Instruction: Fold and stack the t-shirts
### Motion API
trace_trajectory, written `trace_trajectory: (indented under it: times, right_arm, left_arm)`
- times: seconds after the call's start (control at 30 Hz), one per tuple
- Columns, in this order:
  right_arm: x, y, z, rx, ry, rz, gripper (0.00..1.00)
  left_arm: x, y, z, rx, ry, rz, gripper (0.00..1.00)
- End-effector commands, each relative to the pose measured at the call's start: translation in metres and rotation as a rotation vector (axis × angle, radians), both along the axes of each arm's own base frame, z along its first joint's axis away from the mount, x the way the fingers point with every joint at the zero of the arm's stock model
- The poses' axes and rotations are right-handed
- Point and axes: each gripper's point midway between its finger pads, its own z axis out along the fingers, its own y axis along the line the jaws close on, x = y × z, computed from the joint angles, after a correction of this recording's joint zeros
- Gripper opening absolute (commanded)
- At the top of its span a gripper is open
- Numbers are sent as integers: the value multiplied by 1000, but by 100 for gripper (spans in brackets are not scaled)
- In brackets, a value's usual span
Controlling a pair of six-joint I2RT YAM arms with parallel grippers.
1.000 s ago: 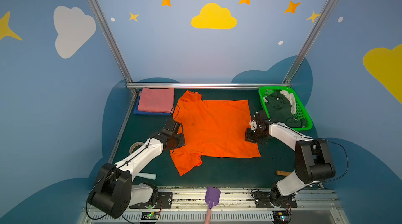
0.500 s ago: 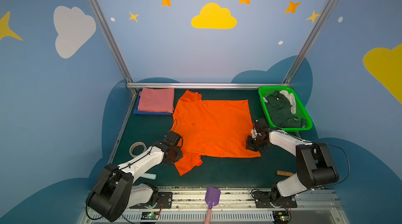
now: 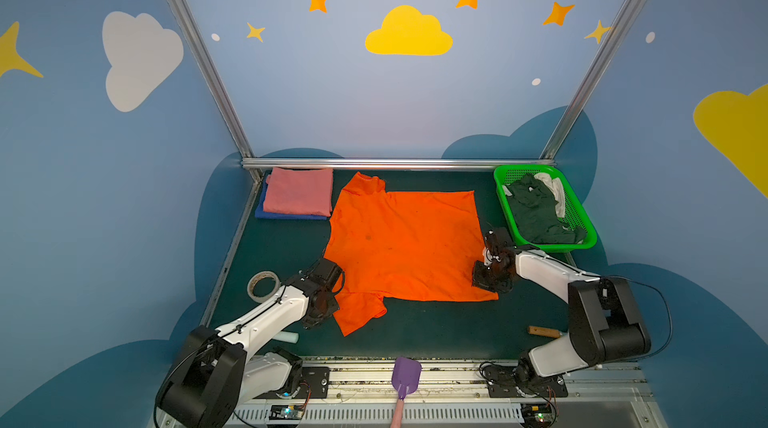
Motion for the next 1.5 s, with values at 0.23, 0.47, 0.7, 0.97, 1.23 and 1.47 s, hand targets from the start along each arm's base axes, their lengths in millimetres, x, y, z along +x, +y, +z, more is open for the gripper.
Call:
trace_trajectory:
  times: [0.23, 0.47, 0.7, 0.97, 1.23, 1.47]
  right_arm:
    - [48, 29, 66, 123, -136, 93, 36]
    - [120, 31, 101, 134, -207, 107, 38]
    - [205, 28, 107, 144, -239, 83, 38]
    - [285, 19, 87, 165, -248, 27, 39]
    - [335, 1, 54, 155, -278, -55, 40]
    - [356, -21, 37, 92, -325, -144, 44]
  left_arm:
    - [98, -25, 110, 17, -282, -141, 13]
    - [207, -35, 154, 0, -360, -232, 39]
    - [322, -46, 153, 22, -383, -384, 54]
    - [425, -41, 126, 47, -439, -463, 64]
    - [493, -25, 101, 20, -608, -456, 67]
    - [519, -17, 82, -35, -709, -460, 70]
